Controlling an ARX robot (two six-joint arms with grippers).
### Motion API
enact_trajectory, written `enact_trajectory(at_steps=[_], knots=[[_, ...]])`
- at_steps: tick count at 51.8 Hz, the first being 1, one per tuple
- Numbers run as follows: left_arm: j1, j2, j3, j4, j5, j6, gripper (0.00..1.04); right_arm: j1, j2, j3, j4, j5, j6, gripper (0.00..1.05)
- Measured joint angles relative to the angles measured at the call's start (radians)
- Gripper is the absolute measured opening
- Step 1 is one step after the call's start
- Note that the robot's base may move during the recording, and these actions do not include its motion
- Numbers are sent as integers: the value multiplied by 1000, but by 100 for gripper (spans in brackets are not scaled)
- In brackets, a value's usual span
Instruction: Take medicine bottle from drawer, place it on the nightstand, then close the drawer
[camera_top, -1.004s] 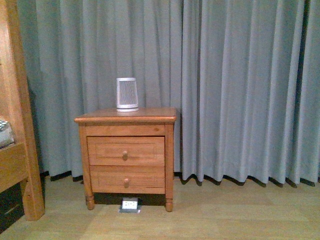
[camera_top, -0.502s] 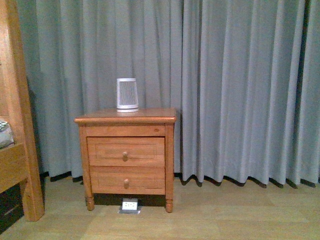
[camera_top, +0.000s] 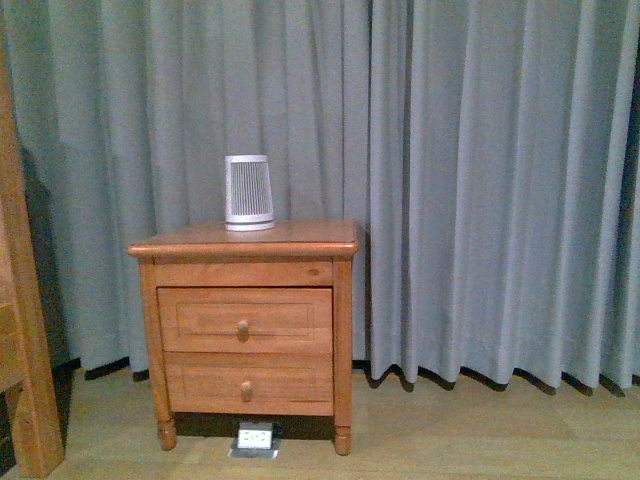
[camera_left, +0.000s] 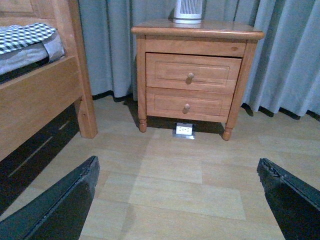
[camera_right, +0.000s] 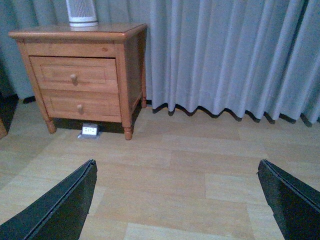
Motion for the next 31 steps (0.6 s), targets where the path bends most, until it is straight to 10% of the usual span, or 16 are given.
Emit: enact_trajectory(at_steps=[31], knots=[[0, -1, 0, 0, -1, 0, 98, 0, 0, 0, 0, 0, 0, 98]])
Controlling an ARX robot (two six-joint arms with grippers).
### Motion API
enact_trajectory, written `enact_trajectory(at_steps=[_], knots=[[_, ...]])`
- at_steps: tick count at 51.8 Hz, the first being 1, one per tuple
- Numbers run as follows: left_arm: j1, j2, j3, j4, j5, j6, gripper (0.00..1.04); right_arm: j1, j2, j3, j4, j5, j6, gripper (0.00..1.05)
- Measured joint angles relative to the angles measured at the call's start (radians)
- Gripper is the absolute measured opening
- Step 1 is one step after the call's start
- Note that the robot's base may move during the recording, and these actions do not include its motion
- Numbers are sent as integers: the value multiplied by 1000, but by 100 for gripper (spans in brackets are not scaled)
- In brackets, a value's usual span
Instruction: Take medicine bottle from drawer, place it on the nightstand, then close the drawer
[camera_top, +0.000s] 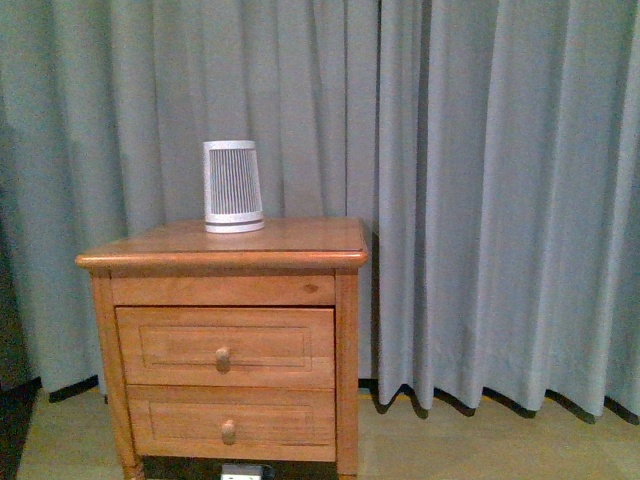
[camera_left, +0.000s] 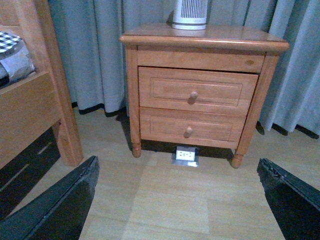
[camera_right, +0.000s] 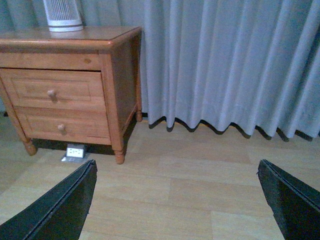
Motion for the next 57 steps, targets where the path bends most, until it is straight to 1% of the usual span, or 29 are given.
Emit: enact_trajectory(at_steps=[23, 24, 27, 28, 31, 36, 37, 42, 45, 49, 53, 57], knots=[[0, 0, 0, 0, 1, 0, 98, 0, 0, 0, 0, 0, 0, 98], [2, 7, 2, -10, 6, -11, 98, 0, 0, 0, 0, 0, 0, 98], [7, 84, 50, -127, 26, -78, 98, 0, 0, 0, 0, 0, 0, 98], [12, 127, 58, -133, 29, -95, 98, 0, 0, 0, 0, 0, 0, 98], [32, 281, 64, -53, 46, -122, 98, 0, 0, 0, 0, 0, 0, 98], [49, 541, 89, 184, 54, -119, 98, 0, 0, 0, 0, 0, 0, 98], [49, 570, 95, 212, 53, -118, 98, 0, 0, 0, 0, 0, 0, 98], [42, 901, 207, 499, 27, -92, 98, 0, 0, 0, 0, 0, 0, 98], [26, 1074, 290, 619, 5, -71, 98, 0, 0, 0, 0, 0, 0, 98], [2, 1254, 393, 707, -13, -61, 98, 0, 0, 0, 0, 0, 0, 98], [-45, 1514, 570, 788, -47, -57, 98, 0, 0, 0, 0, 0, 0, 98], [-83, 1710, 720, 848, -61, -58, 98, 0, 0, 0, 0, 0, 0, 98]])
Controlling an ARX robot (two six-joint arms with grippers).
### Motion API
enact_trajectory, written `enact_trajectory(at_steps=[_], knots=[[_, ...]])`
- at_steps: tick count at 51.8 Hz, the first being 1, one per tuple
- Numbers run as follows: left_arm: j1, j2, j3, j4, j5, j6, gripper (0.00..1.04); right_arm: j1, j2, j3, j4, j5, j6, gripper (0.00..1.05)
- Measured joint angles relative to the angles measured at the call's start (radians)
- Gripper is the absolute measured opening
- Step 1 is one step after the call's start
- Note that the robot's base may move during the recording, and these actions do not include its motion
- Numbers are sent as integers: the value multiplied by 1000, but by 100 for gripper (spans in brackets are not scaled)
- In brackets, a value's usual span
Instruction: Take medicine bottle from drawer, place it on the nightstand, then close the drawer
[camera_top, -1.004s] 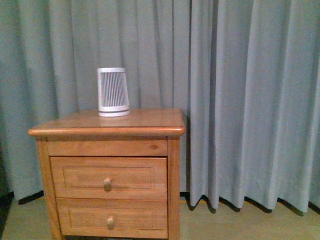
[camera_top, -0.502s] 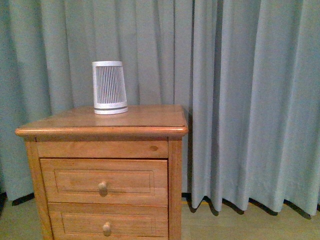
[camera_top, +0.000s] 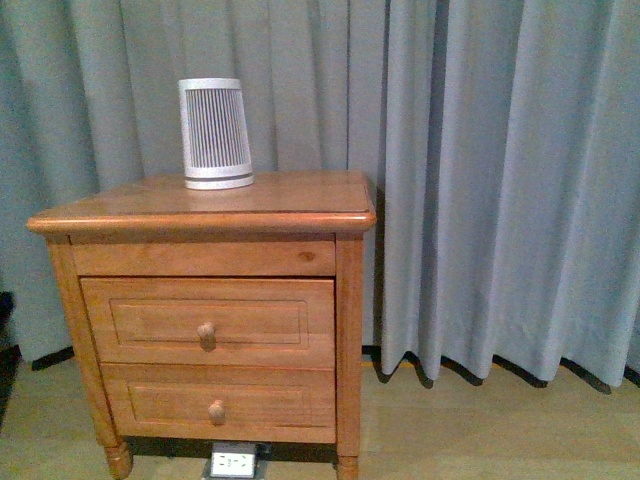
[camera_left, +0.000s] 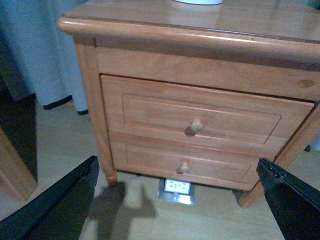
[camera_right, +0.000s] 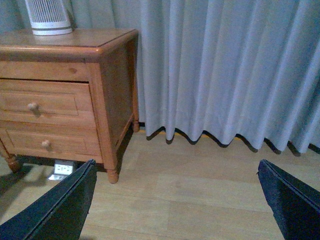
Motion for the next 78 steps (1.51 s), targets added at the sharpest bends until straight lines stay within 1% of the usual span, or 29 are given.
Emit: enact_trajectory(at_steps=[6, 12, 19, 23, 30, 40, 61, 76, 77, 78], knots=[[-32, 209, 167, 47, 13, -3, 98, 0, 0, 0, 0, 0, 0, 98], [-51, 405, 331, 58, 33, -3, 98, 0, 0, 0, 0, 0, 0, 98], [-60, 542, 461, 56, 41, 3, 98, 0, 0, 0, 0, 0, 0, 98], [-62, 610, 535, 45, 44, 16, 98, 0, 0, 0, 0, 0, 0, 98], [-63, 771, 728, -3, 43, 50, 98, 0, 0, 0, 0, 0, 0, 98], [-64, 894, 910, -54, 52, 83, 98, 0, 0, 0, 0, 0, 0, 98], [-60, 1006, 1075, -109, 51, 118, 98, 0, 0, 0, 0, 0, 0, 98], [-58, 1028, 1113, -123, 50, 122, 98, 0, 0, 0, 0, 0, 0, 98], [-58, 1028, 1113, -122, 50, 122, 96, 0, 0, 0, 0, 0, 0, 98], [-58, 1028, 1113, -122, 47, 122, 92, 0, 0, 0, 0, 0, 0, 98]])
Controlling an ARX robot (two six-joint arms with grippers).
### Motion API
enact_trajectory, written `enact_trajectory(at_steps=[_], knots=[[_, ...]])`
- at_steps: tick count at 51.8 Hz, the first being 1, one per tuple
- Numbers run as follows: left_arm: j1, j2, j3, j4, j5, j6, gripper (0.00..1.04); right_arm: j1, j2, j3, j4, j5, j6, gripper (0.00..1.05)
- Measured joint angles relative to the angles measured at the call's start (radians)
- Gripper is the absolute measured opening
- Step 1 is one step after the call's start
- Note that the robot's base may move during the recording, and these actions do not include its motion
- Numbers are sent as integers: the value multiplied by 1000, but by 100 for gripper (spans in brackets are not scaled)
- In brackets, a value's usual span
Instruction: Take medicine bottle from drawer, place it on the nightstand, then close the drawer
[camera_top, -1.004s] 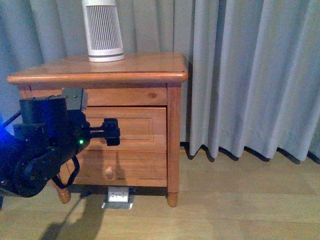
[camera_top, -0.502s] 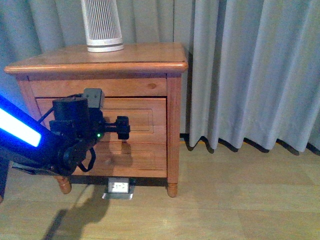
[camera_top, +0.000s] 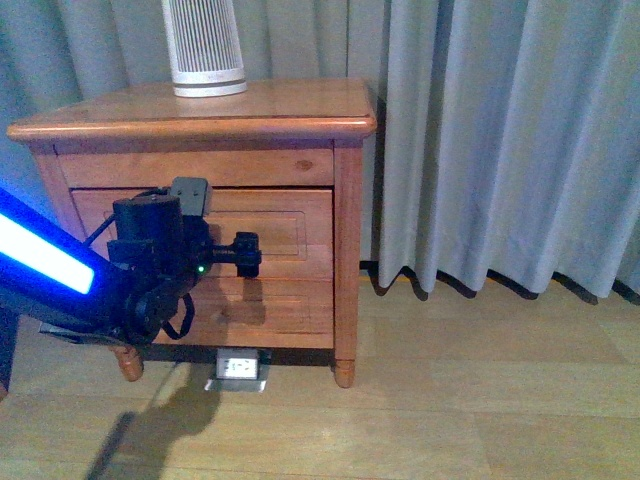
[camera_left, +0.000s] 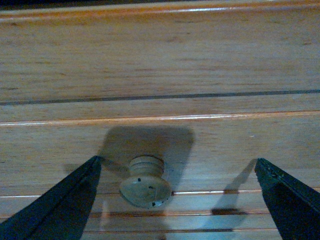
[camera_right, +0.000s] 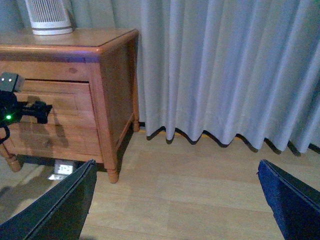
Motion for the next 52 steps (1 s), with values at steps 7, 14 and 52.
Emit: enact_trajectory(at_steps=[7, 14, 52], knots=[[0, 0, 0, 0, -3, 0, 72, 0, 0, 0, 0, 0, 0, 98], [3, 0, 0, -8, -11, 4, 50, 0, 0, 0, 0, 0, 0, 98], [2, -177, -409, 227, -36, -6, 25, 0, 0, 0, 0, 0, 0, 98]])
